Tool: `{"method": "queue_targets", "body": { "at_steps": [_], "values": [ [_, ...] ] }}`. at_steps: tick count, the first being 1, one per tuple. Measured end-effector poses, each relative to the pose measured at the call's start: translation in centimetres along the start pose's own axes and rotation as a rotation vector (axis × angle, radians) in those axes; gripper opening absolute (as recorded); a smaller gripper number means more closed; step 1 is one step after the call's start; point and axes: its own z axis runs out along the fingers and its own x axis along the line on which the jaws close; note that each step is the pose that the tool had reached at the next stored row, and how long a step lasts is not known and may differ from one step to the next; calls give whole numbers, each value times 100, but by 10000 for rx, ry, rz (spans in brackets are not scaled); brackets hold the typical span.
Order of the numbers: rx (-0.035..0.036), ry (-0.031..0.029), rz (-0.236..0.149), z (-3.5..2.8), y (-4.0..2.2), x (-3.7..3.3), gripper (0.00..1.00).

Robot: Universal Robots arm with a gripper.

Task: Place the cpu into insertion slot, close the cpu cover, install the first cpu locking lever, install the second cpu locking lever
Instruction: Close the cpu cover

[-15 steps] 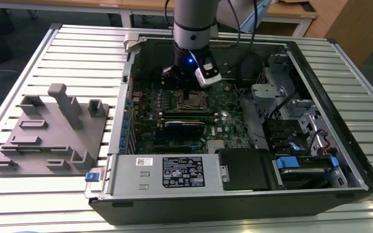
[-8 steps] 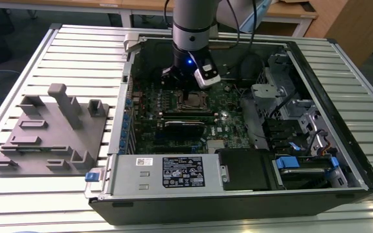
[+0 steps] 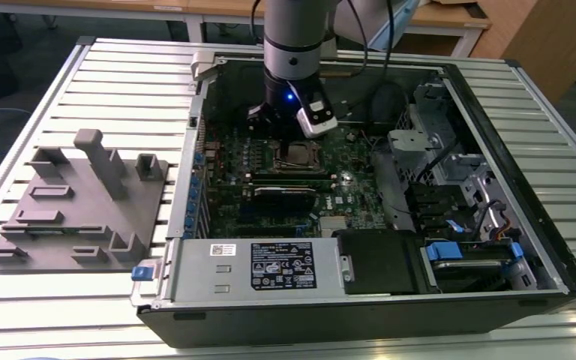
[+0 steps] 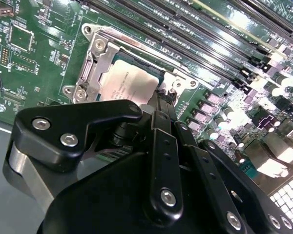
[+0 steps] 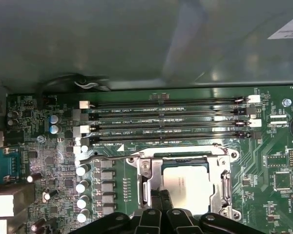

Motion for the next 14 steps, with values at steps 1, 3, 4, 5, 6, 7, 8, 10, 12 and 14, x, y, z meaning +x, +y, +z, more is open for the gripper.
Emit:
{"method": "queue_targets", "body": {
  "at_steps": [1, 3, 4, 5, 6, 7, 8, 10, 12, 14],
  "values": [
    [0, 0, 6, 3, 0, 7, 11],
    [1, 0, 18, 8, -2, 19, 11],
    [1, 0, 24, 10, -2, 24, 11],
    [2, 0, 28, 12, -2, 28, 11],
    [2, 0, 32, 14, -2, 31, 11],
    [2, 0, 31, 14, -2, 31, 11],
    [2, 1, 31, 14, -2, 31, 11],
    [1, 0, 32, 14, -2, 32, 11],
    [-1, -2, 32, 17, -2, 33, 11],
    [0, -1, 33, 25, -2, 35, 11]
  ]
}}
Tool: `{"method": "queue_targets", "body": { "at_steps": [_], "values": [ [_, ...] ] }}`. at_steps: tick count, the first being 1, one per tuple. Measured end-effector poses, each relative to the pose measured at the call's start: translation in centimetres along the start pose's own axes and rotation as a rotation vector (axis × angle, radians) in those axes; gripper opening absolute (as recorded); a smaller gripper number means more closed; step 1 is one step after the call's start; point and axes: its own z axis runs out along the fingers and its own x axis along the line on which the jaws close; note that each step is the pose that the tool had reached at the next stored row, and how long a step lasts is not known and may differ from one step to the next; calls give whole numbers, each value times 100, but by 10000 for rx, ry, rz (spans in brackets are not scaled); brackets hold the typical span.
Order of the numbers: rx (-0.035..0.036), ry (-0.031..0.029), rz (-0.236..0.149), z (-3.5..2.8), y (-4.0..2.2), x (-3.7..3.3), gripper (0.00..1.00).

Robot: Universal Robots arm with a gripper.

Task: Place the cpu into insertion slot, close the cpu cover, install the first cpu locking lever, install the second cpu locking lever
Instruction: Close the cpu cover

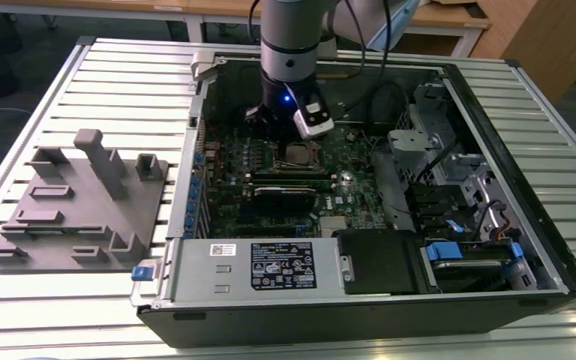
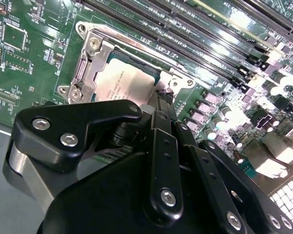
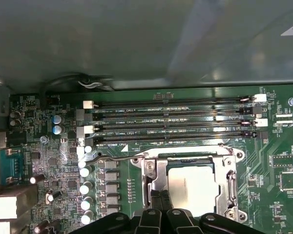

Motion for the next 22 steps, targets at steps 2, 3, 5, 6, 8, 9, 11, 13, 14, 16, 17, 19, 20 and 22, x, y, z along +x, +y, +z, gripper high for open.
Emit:
{"method": "queue_targets", "body": {
  "at_steps": [2, 3, 5, 6, 8, 9, 11, 13, 14, 16, 17, 19, 20, 22],
  "values": [
    [1, 1, 1, 8, -1, 4, 11],
    [2, 1, 0, 9, -1, 9, 11],
    [1, 1, 0, 10, -2, 25, 11],
    [1, 1, 0, 11, -2, 33, 11],
    [0, 0, -1, 15, -2, 40, 11],
    [0, 0, -2, 19, -2, 40, 11],
    [1, 1, 0, 29, 2, 41, 11],
    [2, 1, 0, 34, 10, 42, 11],
    [1, 1, 0, 35, 14, 42, 11],
    [1, 1, -1, 38, 26, 42, 11],
    [2, 2, -1, 38, 31, 43, 11],
    [0, 1, -1, 40, 38, 43, 11],
    [0, 0, -1, 43, 39, 43, 11],
    [1, 1, -1, 53, 40, 43, 11]
  ]
}}
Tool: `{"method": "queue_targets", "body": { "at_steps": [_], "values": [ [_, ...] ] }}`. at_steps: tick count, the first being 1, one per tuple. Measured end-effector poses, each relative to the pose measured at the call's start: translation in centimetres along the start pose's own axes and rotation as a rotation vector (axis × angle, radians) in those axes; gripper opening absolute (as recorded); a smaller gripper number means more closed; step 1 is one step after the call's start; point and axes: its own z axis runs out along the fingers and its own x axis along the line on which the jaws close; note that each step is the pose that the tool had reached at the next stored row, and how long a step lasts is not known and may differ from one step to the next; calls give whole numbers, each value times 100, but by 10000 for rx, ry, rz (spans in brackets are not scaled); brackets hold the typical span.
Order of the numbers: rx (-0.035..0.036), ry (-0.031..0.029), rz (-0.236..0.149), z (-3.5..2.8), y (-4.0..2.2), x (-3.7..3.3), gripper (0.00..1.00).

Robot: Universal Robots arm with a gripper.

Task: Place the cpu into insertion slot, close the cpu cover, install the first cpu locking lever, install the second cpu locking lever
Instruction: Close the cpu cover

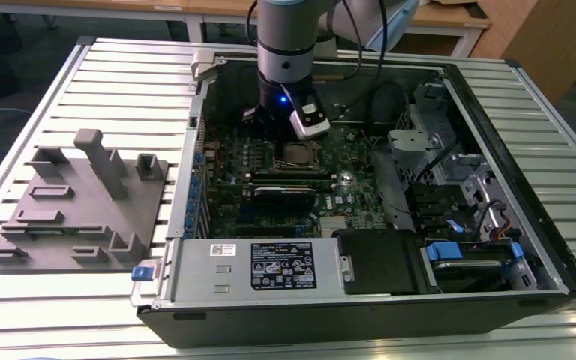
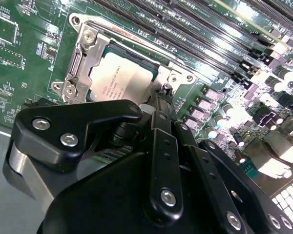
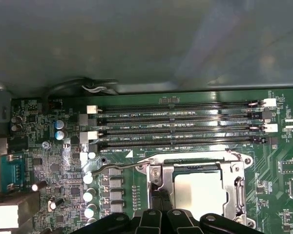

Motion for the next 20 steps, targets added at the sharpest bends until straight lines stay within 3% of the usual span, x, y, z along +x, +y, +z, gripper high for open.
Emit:
{"method": "queue_targets", "body": {
  "at_steps": [20],
  "values": [
    [6, 4, 0, 48, -1, 1, 11]
  ]
}}
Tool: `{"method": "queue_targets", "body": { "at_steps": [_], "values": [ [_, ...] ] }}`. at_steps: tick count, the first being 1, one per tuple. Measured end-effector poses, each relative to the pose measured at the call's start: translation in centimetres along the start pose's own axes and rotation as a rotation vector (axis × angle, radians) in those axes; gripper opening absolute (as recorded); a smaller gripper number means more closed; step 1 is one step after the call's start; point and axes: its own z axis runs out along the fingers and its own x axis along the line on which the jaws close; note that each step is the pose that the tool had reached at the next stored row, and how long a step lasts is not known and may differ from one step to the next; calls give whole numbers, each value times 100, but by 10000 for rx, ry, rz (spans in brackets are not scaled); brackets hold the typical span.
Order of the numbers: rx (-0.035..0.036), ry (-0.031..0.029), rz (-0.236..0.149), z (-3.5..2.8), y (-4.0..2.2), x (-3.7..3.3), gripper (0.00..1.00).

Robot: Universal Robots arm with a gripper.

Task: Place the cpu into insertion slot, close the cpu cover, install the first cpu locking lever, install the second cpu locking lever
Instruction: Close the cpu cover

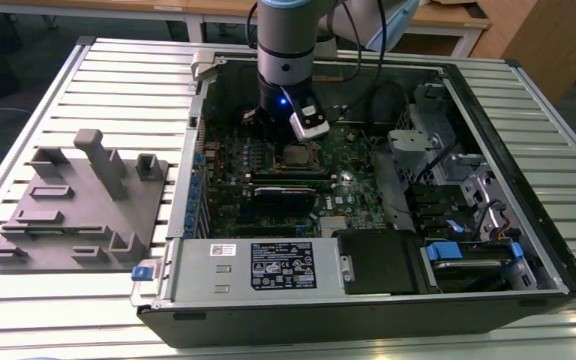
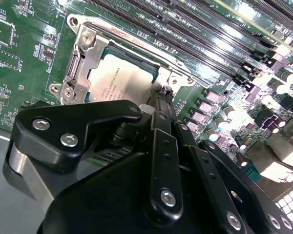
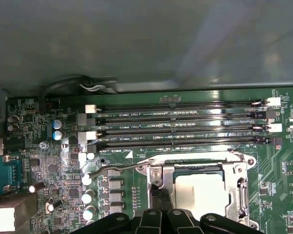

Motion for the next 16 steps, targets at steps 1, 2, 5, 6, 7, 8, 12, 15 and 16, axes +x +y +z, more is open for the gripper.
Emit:
{"method": "queue_targets", "body": {
  "at_steps": [1, 2, 5, 6, 7, 8, 12, 15, 16],
  "values": [
    [-1, -1, 0, 1, 0, 0, 11],
    [-3, -2, 0, 2, 1, -1, 11],
    [-6, -4, 0, 3, 1, -1, 11],
    [-7, -4, 1, 1, 1, -1, 11],
    [-7, -5, 1, -1, 1, -1, 11],
    [-11, -7, 0, -4, 2, -1, 11],
    [-6, -4, 0, -26, 2, -1, 11],
    [-5, -4, 1, -51, 2, -1, 11],
    [-6, -4, 1, -61, 2, -1, 11]
  ]
}}
